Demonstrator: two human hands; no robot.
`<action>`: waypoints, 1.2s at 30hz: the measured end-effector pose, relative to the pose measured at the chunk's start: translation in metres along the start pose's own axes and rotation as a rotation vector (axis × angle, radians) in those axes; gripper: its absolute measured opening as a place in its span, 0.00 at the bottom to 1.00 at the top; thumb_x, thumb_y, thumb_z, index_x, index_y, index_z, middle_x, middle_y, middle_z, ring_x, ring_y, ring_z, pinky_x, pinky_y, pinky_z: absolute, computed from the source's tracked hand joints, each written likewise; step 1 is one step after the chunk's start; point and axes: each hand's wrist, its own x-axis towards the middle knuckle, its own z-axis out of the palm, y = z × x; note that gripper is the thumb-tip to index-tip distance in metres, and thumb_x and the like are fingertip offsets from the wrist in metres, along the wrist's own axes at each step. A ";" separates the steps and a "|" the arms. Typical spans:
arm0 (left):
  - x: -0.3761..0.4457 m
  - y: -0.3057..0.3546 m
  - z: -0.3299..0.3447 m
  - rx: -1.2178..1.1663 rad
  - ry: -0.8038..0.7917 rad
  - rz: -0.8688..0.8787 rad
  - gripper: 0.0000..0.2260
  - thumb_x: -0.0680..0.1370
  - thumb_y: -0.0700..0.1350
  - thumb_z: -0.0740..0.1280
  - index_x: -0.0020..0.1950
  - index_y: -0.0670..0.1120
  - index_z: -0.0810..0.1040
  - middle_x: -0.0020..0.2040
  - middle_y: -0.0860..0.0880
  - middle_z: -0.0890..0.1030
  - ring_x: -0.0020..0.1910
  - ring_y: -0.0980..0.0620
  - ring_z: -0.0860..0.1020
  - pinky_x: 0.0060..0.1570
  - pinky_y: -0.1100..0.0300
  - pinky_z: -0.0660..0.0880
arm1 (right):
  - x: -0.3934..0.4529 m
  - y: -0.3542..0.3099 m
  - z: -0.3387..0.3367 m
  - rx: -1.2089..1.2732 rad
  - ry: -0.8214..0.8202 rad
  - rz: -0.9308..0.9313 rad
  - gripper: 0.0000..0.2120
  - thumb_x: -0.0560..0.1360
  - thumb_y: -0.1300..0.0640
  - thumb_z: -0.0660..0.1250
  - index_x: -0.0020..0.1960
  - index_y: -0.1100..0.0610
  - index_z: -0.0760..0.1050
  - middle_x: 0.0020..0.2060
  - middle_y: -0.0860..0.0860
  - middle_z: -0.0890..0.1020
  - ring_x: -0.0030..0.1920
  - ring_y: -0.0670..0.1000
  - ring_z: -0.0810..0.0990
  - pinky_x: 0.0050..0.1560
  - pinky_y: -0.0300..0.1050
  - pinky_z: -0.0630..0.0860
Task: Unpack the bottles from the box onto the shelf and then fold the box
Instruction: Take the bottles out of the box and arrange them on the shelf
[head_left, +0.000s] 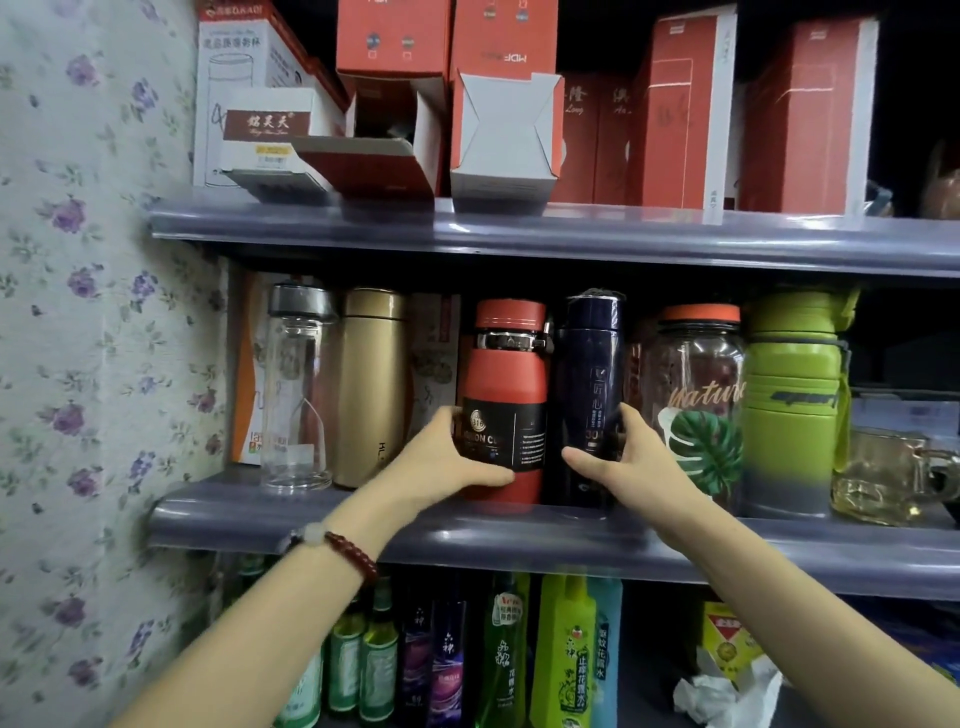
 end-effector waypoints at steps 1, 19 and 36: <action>0.000 0.000 -0.007 -0.101 -0.066 -0.027 0.39 0.64 0.40 0.79 0.70 0.49 0.63 0.58 0.49 0.79 0.56 0.53 0.79 0.58 0.58 0.75 | 0.000 -0.001 0.000 0.002 0.000 -0.001 0.32 0.59 0.41 0.74 0.60 0.46 0.70 0.53 0.44 0.83 0.55 0.47 0.82 0.61 0.54 0.76; 0.005 0.001 -0.004 0.014 -0.116 0.010 0.33 0.59 0.47 0.82 0.61 0.52 0.73 0.54 0.55 0.81 0.55 0.57 0.78 0.62 0.58 0.72 | -0.010 -0.014 -0.003 -0.029 0.008 0.010 0.30 0.70 0.52 0.74 0.68 0.52 0.65 0.58 0.44 0.79 0.57 0.45 0.78 0.62 0.47 0.74; 0.009 0.005 0.004 0.020 -0.181 0.029 0.33 0.62 0.45 0.81 0.63 0.50 0.72 0.53 0.54 0.82 0.55 0.57 0.79 0.62 0.58 0.72 | -0.020 -0.011 0.000 -0.124 0.143 0.015 0.46 0.66 0.50 0.77 0.74 0.56 0.54 0.65 0.51 0.75 0.63 0.52 0.75 0.64 0.47 0.71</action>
